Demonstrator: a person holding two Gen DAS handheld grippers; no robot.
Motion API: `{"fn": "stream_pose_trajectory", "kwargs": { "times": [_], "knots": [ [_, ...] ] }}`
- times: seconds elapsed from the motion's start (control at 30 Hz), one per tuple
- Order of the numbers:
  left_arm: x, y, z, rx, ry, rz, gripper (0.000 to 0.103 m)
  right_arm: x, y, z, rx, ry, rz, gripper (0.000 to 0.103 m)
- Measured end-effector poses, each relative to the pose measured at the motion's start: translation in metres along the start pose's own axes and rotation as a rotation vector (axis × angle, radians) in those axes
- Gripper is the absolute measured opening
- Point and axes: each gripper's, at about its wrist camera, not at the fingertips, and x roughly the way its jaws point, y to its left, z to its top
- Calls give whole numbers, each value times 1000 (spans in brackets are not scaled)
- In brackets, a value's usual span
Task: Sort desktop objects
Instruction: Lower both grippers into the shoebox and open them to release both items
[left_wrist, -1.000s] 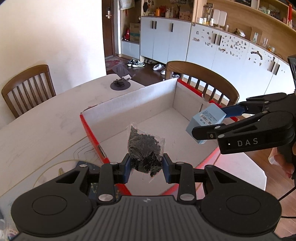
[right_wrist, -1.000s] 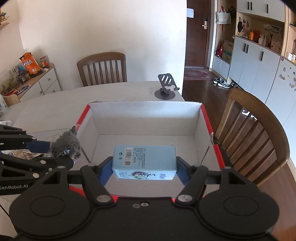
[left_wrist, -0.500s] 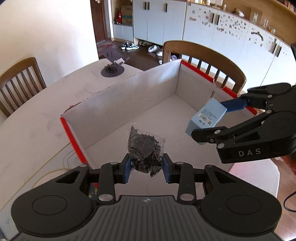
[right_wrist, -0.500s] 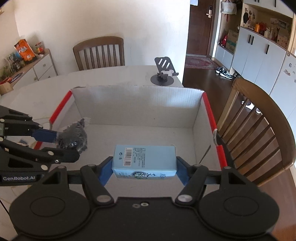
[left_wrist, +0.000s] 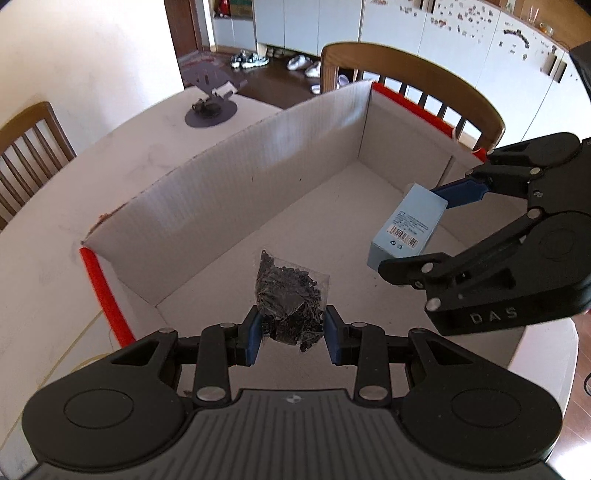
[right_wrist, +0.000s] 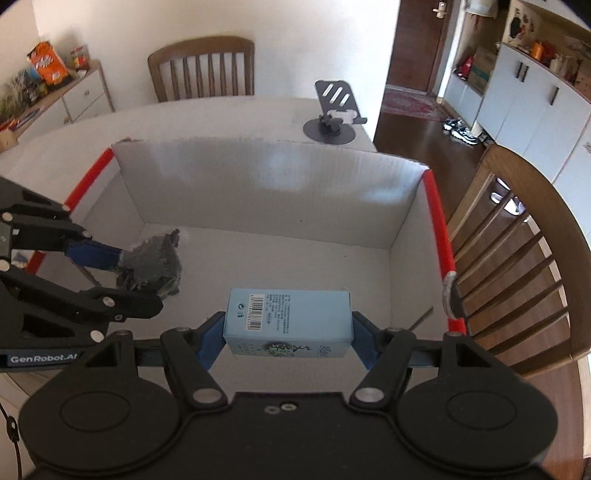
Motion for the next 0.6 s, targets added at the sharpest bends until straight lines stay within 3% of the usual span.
{"fn": "stream_pose_trajectory", "kwargs": {
  "times": [0.6],
  "knots": [
    [36, 7, 9, 1, 162, -69, 34, 38, 0, 14, -109, 201, 38, 69]
  ]
}}
